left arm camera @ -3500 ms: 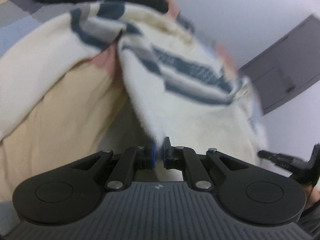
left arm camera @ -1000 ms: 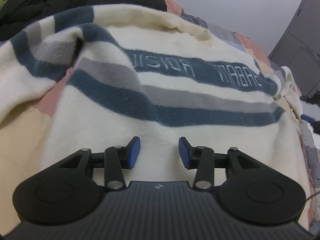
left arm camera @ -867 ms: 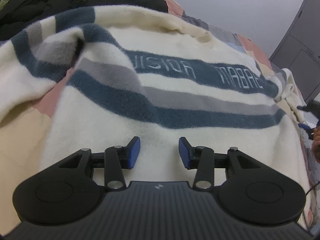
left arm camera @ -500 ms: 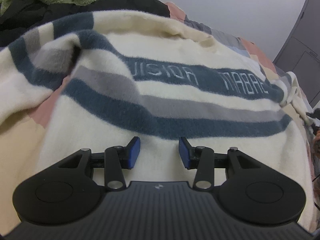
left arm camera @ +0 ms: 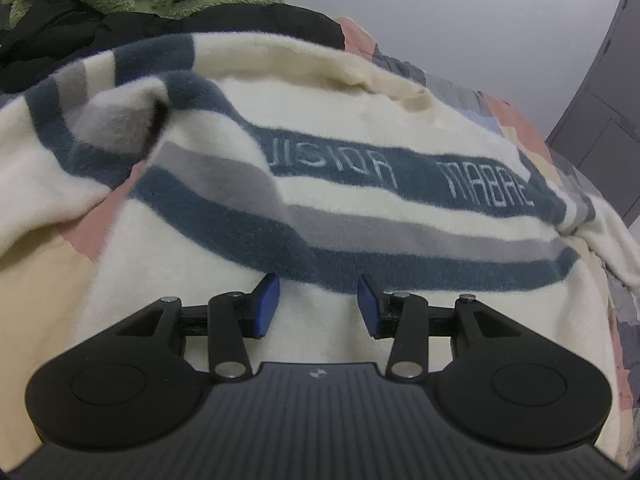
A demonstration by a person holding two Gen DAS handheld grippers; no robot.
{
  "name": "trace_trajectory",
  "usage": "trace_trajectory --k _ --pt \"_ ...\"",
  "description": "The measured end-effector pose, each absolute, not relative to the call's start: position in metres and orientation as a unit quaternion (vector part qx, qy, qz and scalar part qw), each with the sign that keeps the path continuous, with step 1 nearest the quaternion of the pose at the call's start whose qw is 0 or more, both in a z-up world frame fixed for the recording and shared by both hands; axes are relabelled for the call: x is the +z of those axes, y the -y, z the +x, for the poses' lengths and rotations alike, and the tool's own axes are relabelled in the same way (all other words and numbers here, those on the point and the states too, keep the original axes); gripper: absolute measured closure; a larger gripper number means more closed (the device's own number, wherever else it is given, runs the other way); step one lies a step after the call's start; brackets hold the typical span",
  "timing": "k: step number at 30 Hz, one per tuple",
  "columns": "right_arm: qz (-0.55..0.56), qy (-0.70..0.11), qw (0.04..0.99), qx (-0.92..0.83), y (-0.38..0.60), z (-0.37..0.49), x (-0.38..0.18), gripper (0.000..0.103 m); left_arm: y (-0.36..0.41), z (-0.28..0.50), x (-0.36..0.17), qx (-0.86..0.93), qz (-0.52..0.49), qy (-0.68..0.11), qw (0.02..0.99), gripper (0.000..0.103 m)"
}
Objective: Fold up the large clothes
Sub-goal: 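Grasp the sweater sleeve cuff with the right gripper and lift it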
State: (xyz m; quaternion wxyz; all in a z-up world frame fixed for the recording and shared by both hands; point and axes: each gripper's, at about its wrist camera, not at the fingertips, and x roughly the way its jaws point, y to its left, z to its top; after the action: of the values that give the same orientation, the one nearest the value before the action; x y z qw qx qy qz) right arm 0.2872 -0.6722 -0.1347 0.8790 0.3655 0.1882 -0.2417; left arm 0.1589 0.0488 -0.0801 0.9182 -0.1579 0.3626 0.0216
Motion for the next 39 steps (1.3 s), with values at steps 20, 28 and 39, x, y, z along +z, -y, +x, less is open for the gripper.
trace_trajectory --k 20,28,39 --pt "0.483 -0.141 0.85 -0.158 0.641 0.232 -0.178 0.042 -0.038 0.166 -0.076 0.036 -0.127 -0.349 0.928 0.054" --pt "0.463 -0.133 0.865 -0.137 0.632 0.245 -0.198 0.043 -0.029 0.175 -0.076 0.058 -0.11 -0.349 0.929 0.053" --pt "0.447 -0.106 0.88 -0.122 0.638 0.249 -0.206 0.044 -0.019 0.184 -0.08 0.071 -0.094 -0.352 0.928 0.032"
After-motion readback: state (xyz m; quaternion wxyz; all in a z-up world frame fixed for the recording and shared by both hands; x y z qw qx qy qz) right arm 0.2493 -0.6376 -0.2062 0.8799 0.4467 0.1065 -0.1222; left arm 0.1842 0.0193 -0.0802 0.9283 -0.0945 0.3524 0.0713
